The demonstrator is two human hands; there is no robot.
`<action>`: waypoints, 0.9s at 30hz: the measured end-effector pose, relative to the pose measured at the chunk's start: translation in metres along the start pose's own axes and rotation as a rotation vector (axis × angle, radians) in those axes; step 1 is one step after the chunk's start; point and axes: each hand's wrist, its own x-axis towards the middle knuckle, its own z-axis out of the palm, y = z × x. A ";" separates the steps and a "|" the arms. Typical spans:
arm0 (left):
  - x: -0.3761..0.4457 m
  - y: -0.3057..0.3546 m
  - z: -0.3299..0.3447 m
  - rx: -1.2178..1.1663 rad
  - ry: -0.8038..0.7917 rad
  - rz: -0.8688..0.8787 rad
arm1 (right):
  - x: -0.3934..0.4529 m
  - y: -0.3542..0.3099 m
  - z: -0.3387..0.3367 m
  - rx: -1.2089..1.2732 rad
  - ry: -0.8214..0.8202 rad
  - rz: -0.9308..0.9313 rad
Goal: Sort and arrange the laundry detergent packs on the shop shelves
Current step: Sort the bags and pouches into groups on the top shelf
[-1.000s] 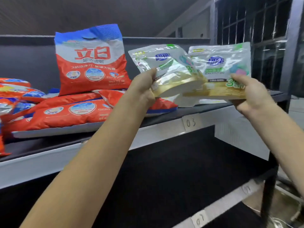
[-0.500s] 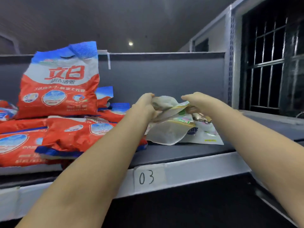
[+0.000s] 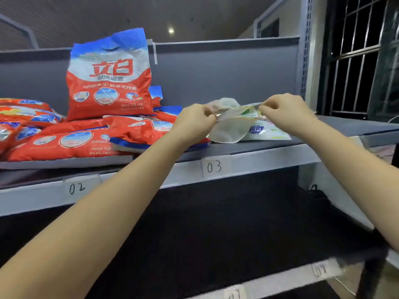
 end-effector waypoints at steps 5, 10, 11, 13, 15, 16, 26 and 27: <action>-0.098 -0.005 -0.015 0.127 0.151 0.177 | -0.103 -0.034 -0.004 0.084 0.149 -0.115; -0.213 -0.031 -0.004 0.063 0.077 0.178 | -0.224 -0.040 0.024 0.148 -0.039 -0.155; -0.234 -0.039 0.003 0.065 0.031 0.155 | -0.246 -0.037 0.035 0.142 -0.099 -0.149; -0.273 -0.058 0.022 0.064 -0.080 0.092 | -0.288 -0.030 0.060 0.131 -0.234 -0.112; -0.306 -0.077 0.044 0.071 -0.195 0.031 | -0.325 -0.018 0.089 0.110 -0.377 -0.059; -0.321 -0.087 0.057 0.081 -0.254 0.001 | -0.342 -0.010 0.104 0.094 -0.451 -0.023; -0.408 -0.186 0.205 0.046 -0.671 -0.434 | -0.451 0.076 0.245 0.089 -0.931 0.415; -0.413 -0.195 0.221 0.021 -0.692 -0.501 | -0.459 0.081 0.259 0.100 -0.967 0.460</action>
